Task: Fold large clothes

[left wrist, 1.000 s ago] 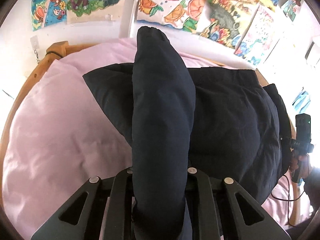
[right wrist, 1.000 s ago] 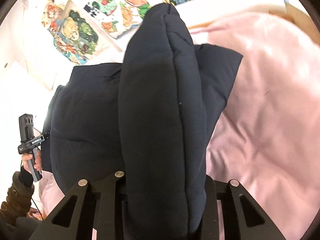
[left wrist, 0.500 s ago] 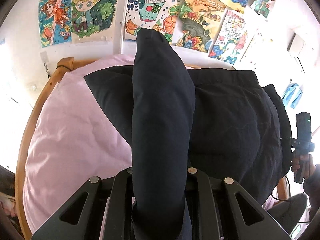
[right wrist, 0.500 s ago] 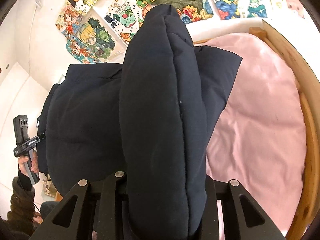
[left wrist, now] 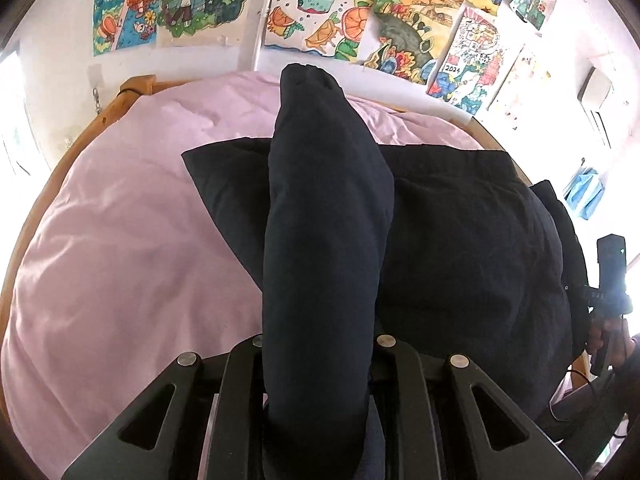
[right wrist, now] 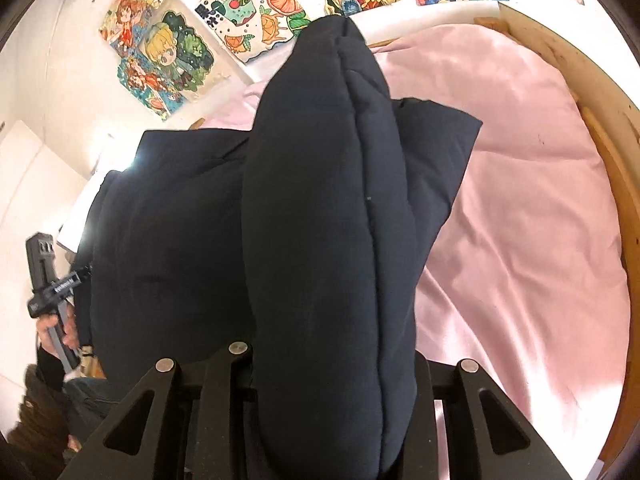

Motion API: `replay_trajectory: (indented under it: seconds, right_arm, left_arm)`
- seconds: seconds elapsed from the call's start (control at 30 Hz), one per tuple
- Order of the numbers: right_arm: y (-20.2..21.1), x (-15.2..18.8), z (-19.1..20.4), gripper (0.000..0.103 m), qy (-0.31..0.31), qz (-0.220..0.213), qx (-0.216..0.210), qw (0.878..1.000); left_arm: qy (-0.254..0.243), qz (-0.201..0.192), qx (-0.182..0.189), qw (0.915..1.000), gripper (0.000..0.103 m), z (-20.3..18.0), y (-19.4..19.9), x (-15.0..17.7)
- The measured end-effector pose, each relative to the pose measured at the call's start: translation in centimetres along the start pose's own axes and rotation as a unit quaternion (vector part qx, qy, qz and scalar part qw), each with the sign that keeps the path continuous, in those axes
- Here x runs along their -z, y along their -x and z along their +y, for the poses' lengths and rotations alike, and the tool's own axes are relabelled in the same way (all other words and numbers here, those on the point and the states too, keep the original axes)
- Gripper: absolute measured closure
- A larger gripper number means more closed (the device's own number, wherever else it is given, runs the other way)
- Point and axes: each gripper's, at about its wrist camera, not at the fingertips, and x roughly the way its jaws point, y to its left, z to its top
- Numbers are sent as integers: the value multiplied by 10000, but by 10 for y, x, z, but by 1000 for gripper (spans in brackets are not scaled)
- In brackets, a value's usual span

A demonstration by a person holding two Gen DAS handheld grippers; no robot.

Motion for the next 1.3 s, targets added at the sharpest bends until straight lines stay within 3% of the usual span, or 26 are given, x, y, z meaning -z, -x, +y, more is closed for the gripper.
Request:
replay_trajectory:
  seconds: [0.1, 0.3, 0.5, 0.7, 0.77, 0.87, 0.97, 1.17, 1.3]
  right_arm:
    - [-9, 4, -4, 69, 5, -25, 115, 9999]
    - [-30, 30, -24, 52, 200, 30, 596, 9980]
    - [-28, 30, -35, 35, -76, -50, 537, 9985]
    - [-23, 27, -22, 17, -10, -142, 870, 9961]
    - [-18, 28, -18, 7, 28, -181, 925, 9955]
    - [-13, 31, -6, 0, 210, -308, 1133, 9929]
    - [-9, 31, 12, 0, 503, -449, 1370, 9883]
    - [8, 43, 33, 0, 520, -955, 1654, 9802]
    - [23, 49, 49, 0, 506, -1441, 1715, 9733]
  left_arm:
    - [-15, 27, -63, 10000, 85, 4, -17, 6]
    - [295, 112, 107, 9994, 75, 19, -39, 11]
    - [580, 212, 134, 9980, 62, 31, -33, 9]
    - [1014, 168, -9, 9947, 48, 39, -20, 7]
    - [1112, 61, -71, 9938, 43, 42, -12, 7]
    - [993, -302, -517, 9932, 35, 36, 6, 5]
    - [834, -670, -799, 9910, 23, 26, 22, 10]
    - [550, -1289, -957, 9855, 22, -11, 41, 46]
    - [390, -1758, -968, 9789, 6, -36, 54, 65]
